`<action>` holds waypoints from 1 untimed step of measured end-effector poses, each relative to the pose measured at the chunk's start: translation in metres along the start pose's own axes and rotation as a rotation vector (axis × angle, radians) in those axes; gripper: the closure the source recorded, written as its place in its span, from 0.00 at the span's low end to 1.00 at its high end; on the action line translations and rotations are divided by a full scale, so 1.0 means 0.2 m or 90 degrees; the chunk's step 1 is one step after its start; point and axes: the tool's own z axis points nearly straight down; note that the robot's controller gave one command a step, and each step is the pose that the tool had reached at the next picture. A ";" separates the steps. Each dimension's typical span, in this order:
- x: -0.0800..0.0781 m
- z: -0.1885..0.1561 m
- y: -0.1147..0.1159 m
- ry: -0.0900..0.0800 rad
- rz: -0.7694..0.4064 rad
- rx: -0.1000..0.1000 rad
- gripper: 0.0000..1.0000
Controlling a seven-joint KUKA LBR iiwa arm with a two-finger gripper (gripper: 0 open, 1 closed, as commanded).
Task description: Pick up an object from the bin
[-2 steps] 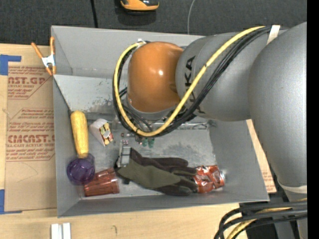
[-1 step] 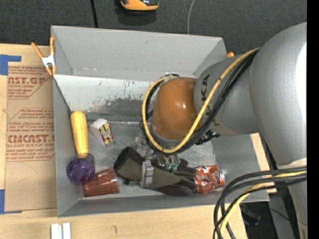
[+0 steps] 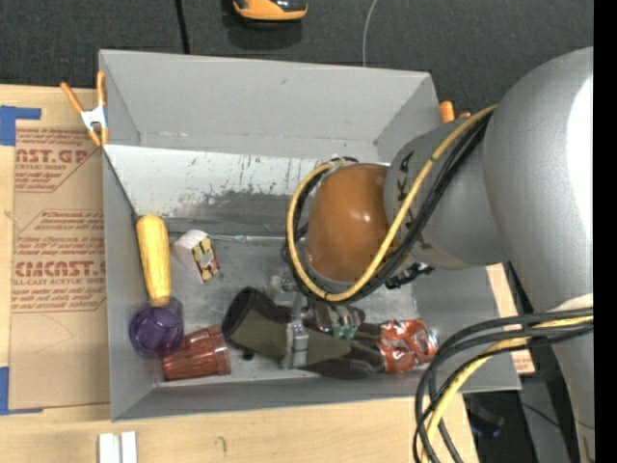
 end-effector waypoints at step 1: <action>0.10 -0.11 0.01 -0.002 0.066 -0.001 0.00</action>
Offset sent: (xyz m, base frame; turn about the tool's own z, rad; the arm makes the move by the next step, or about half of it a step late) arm 0.0000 0.0000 0.0000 0.0000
